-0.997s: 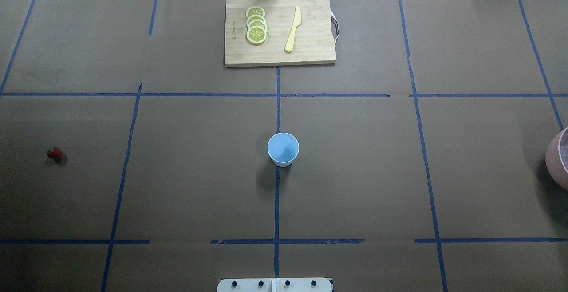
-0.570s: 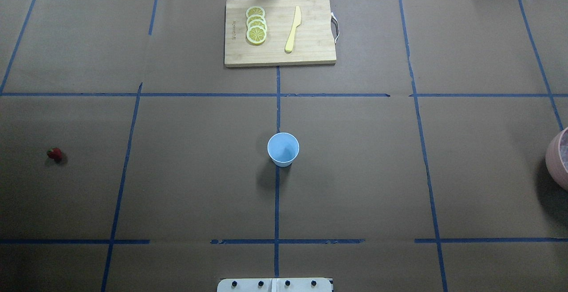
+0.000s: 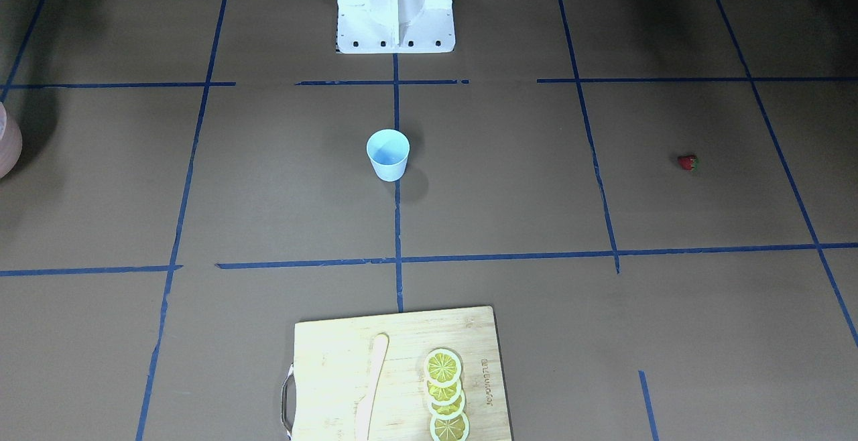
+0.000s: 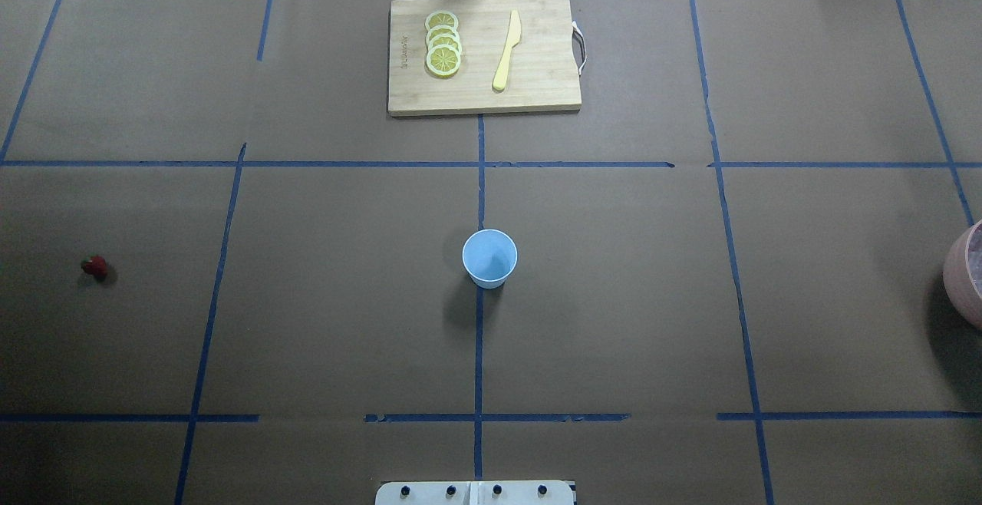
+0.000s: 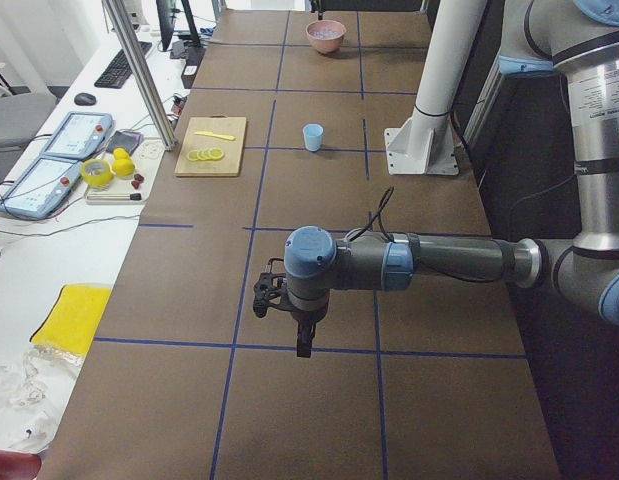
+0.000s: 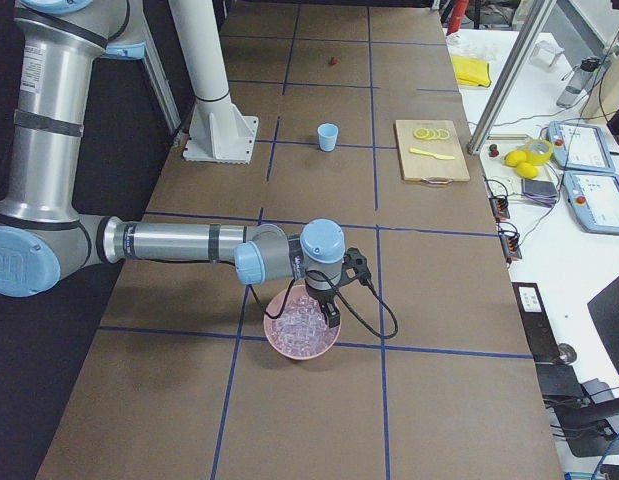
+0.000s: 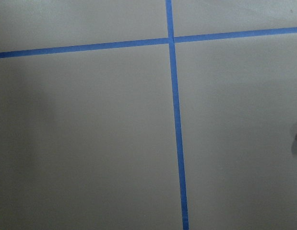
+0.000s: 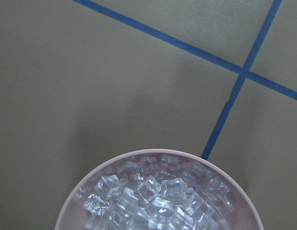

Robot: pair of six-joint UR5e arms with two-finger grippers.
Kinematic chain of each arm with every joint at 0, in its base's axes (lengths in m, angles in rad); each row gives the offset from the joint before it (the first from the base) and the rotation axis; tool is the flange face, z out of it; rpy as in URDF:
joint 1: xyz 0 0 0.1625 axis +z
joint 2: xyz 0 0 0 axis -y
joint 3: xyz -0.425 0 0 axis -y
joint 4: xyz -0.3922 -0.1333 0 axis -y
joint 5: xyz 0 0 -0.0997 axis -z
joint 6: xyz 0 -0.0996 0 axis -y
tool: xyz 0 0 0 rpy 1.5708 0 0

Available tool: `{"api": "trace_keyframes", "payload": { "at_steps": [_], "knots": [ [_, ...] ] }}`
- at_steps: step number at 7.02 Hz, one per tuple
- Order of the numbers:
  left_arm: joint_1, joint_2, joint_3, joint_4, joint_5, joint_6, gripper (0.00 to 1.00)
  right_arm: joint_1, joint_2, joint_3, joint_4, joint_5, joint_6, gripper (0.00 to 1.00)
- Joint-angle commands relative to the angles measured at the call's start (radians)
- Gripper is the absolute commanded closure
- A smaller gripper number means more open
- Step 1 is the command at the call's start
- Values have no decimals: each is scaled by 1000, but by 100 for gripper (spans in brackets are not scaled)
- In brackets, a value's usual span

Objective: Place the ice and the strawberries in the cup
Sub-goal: 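Lower the right gripper into the pink bowl and grasp an ice cube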

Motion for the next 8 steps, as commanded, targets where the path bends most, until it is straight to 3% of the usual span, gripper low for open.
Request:
{"api": "trace_keyframes", "payload": {
  "at_steps": [1, 4, 6, 8],
  "knots": [
    [0, 0, -1, 0, -3, 0, 0, -42, 0, -12, 2, -20, 13, 2],
    [0, 0, -3, -5, -4, 0, 0, -67, 1, -47, 51, -56, 45, 4],
    [0, 0, -3, -5, -6, 1, 0, -102, 1, -143, 236, -57, 149, 4],
    [0, -2, -3, -5, -6, 0, 0, -116, -2, -155, 338, -53, 258, 6]
  ]
}}
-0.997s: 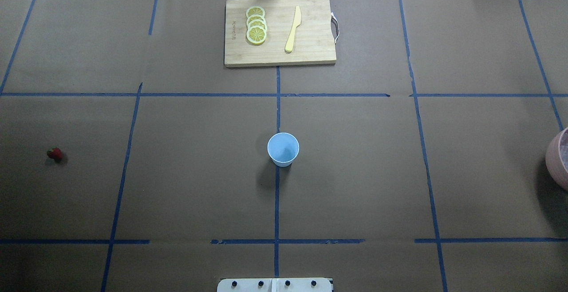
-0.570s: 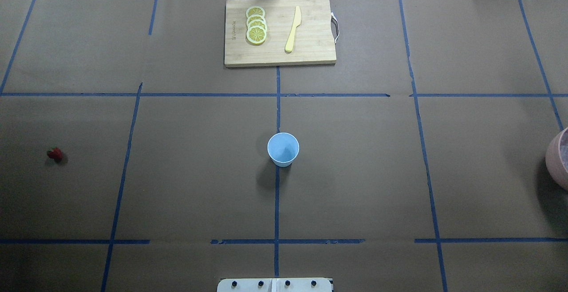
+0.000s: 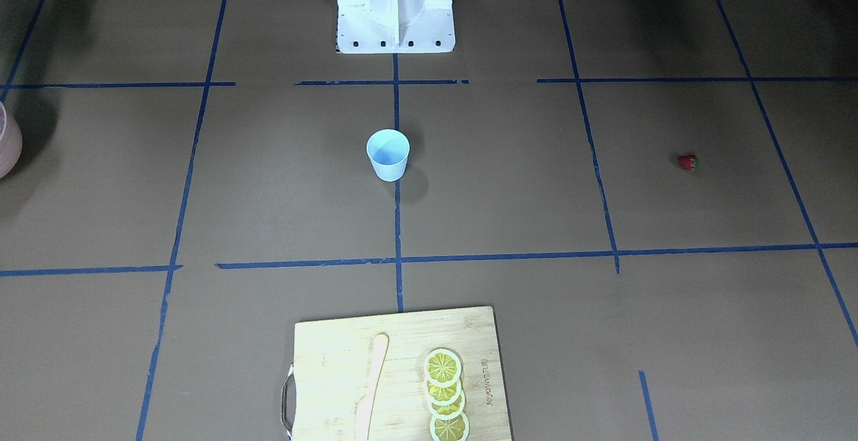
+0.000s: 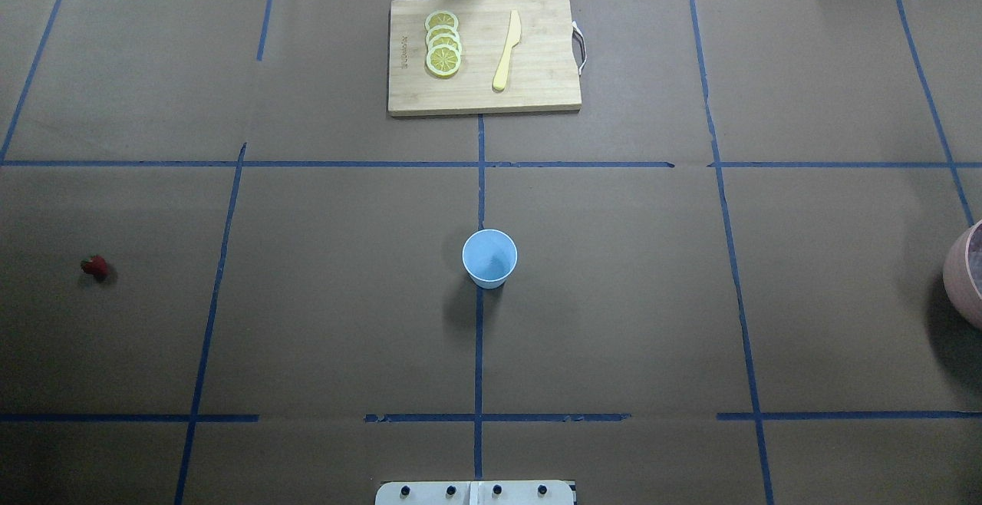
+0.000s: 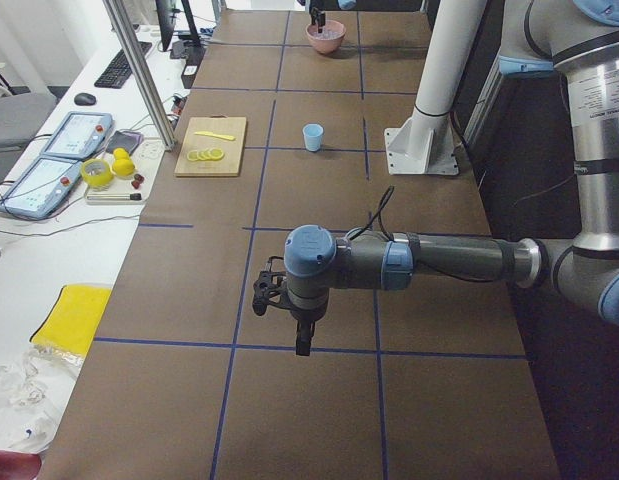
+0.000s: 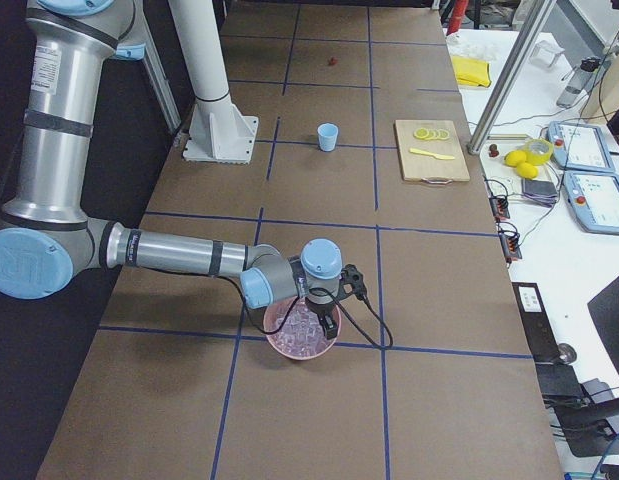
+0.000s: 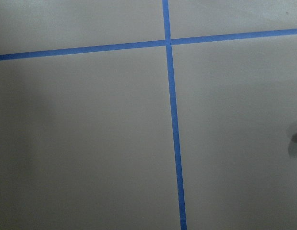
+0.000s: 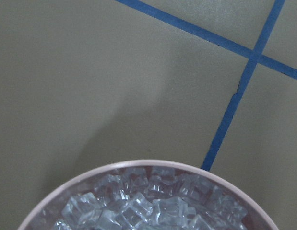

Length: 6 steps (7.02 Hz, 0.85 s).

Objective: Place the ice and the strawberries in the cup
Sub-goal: 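Lower the right gripper into the pink bowl and grasp an ice cube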

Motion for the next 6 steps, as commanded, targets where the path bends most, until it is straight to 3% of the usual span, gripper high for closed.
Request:
{"api": "trace_keyframes", "payload": {
  "at_steps": [1, 6],
  "knots": [
    [0, 0, 0, 0, 0, 1, 0, -25, -5, -8, 69, -2, 74, 7],
    [0, 1, 0, 0, 0, -1, 0, -34, -54, 13, 71, -3, 66, 13]
  ]
}}
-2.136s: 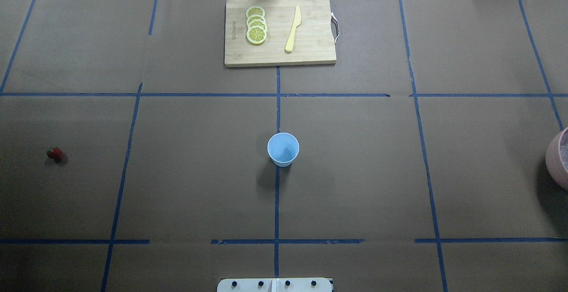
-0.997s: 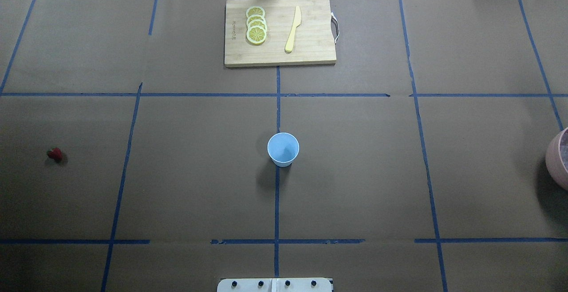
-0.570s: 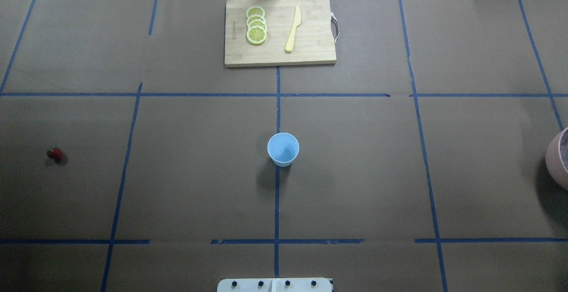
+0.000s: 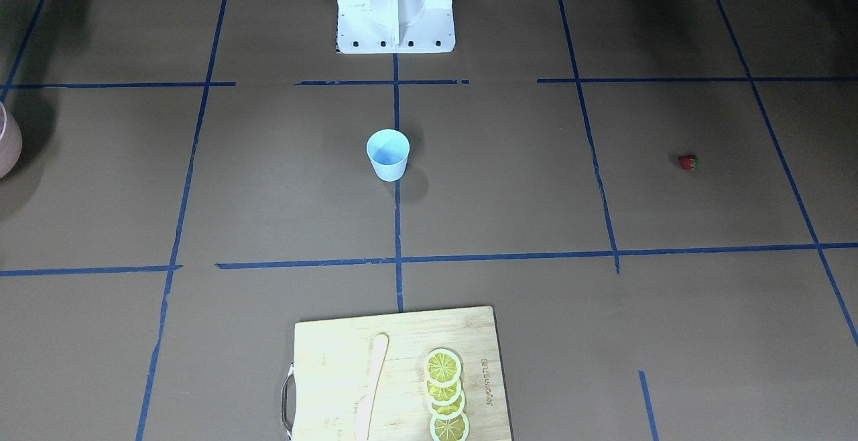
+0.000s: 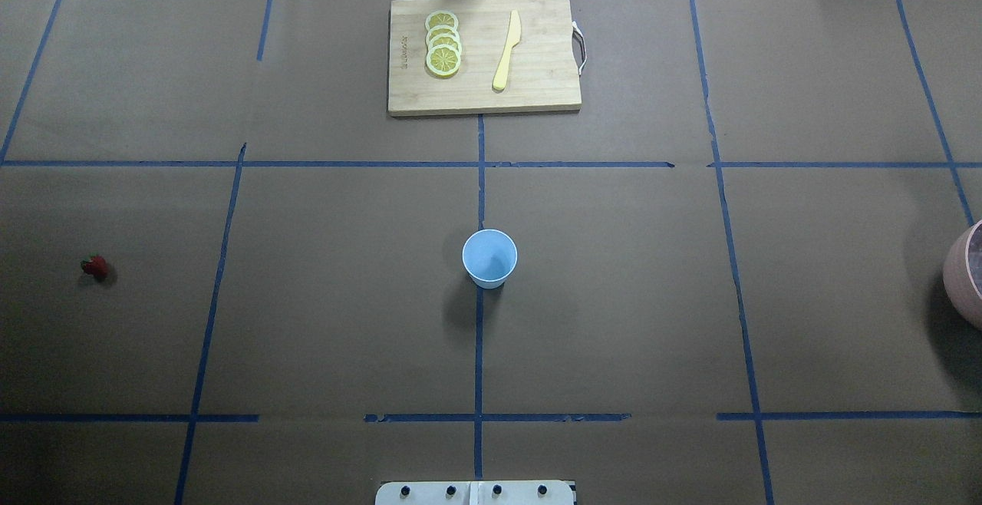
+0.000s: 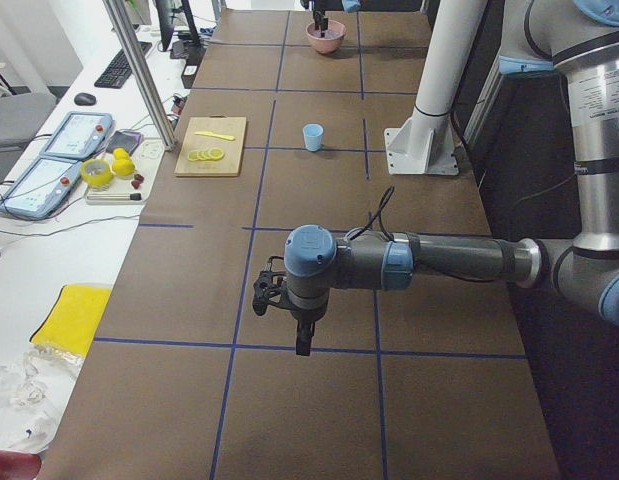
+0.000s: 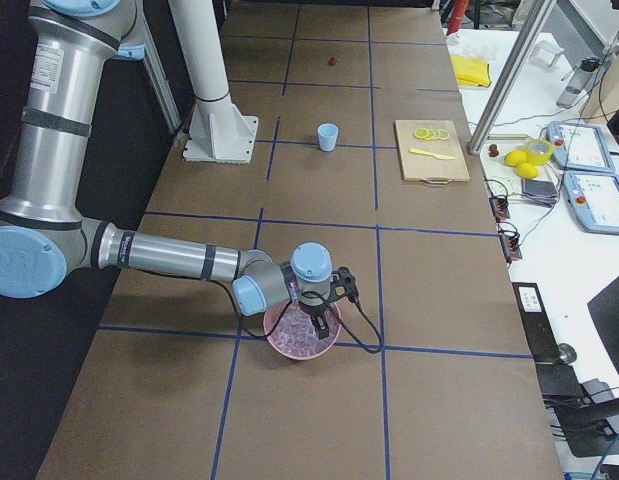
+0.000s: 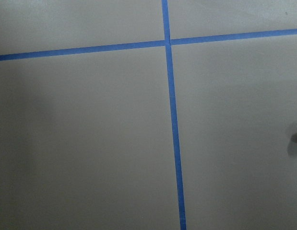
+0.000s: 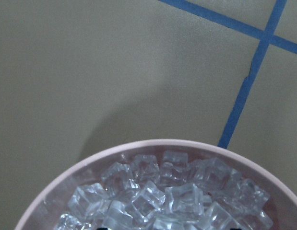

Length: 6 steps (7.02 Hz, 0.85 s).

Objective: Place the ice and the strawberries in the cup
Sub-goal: 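Lower the right gripper into the pink bowl and grasp an ice cube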

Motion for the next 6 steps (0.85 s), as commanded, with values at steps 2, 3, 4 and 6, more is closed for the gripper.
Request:
{"api": "trace_keyframes", "payload": {
  "at_steps": [2, 3, 4, 6],
  "knots": [
    [0, 0, 0, 2, 1, -1, 0, -1, -6, 15, -1, -2, -1, 59],
    [0, 0, 0, 2, 1, -1, 0, -2, 5, 14, -1, -3, 0, 70],
    [0, 0, 0, 2, 1, -1, 0, -4, 16, 12, -4, -23, 0, 75],
    [0, 0, 0, 2, 1, 0, 0, -1, 17, 17, -4, -23, -1, 98]
  ]
}}
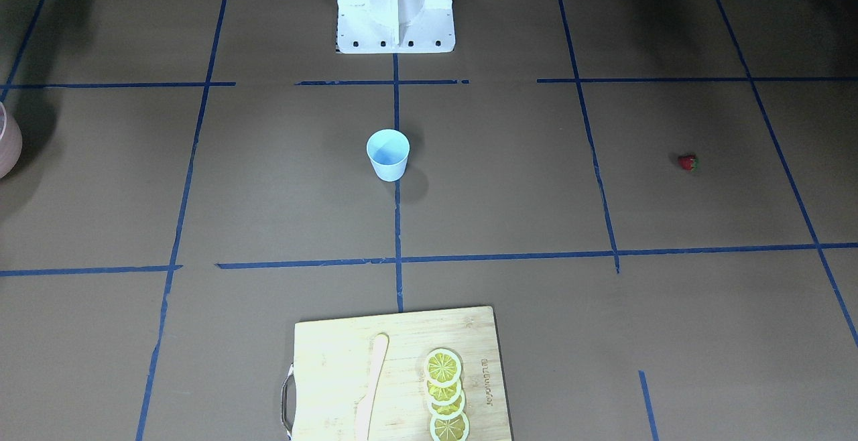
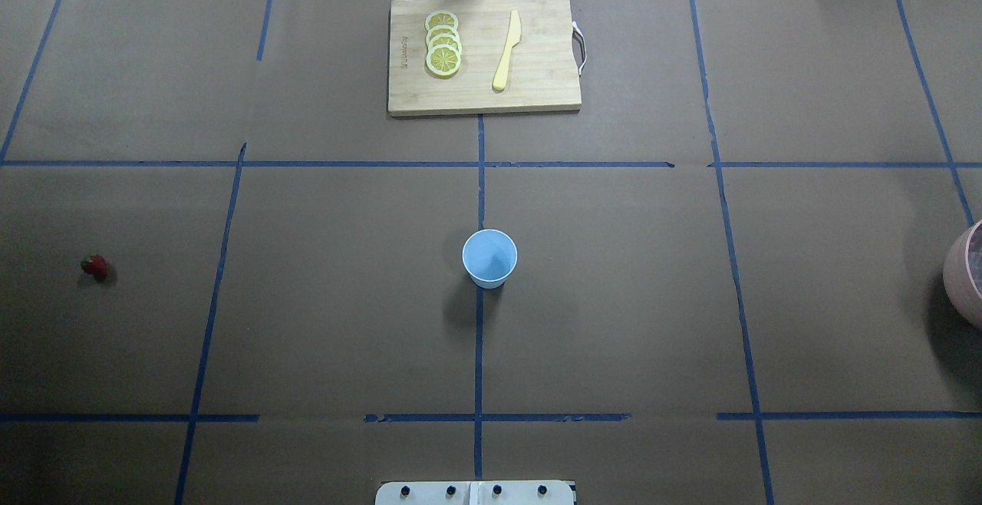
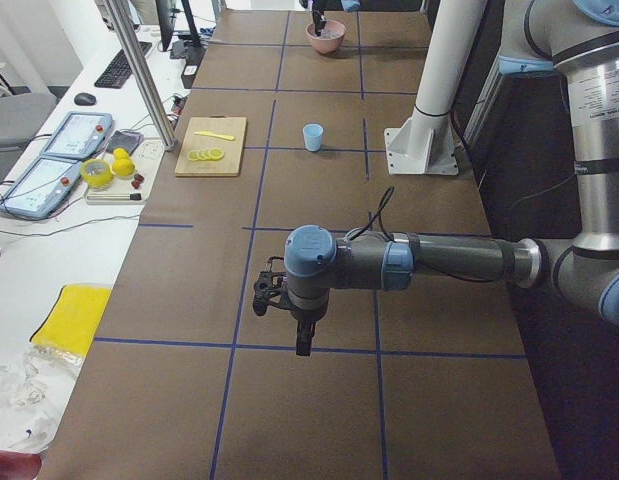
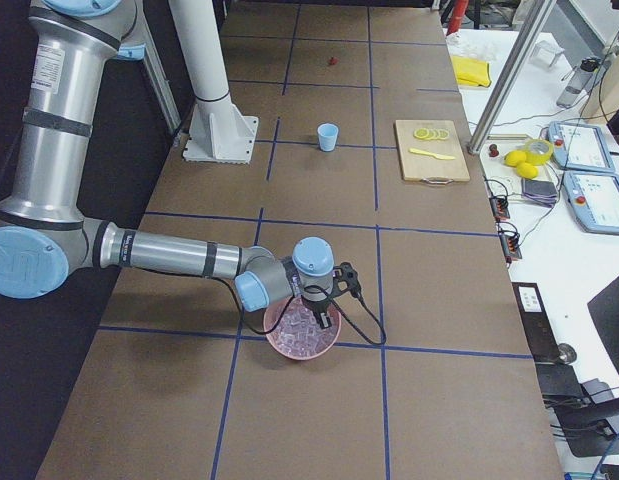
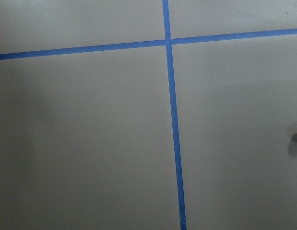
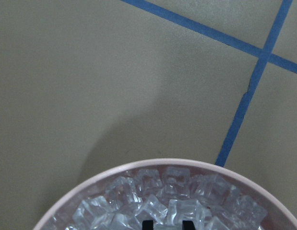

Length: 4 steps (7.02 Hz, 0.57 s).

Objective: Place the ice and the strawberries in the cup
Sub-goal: 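Lower the right gripper into the pink bowl and grasp an ice cube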

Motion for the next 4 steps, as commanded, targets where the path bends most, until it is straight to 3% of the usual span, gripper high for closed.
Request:
{"api": "trace_keyframes", "payload": {
  "at_steps": [1, 2, 4],
  "knots": [
    [0, 0, 0, 0, 0, 1, 0, 6, 2, 27, -6, 0, 0, 100],
    [0, 0, 0, 0, 0, 1, 0, 39, 3, 71, -55, 2, 8, 100],
    [0, 0, 0, 0, 0, 1, 0, 75, 48, 255, -347, 2, 11, 100]
  ]
}}
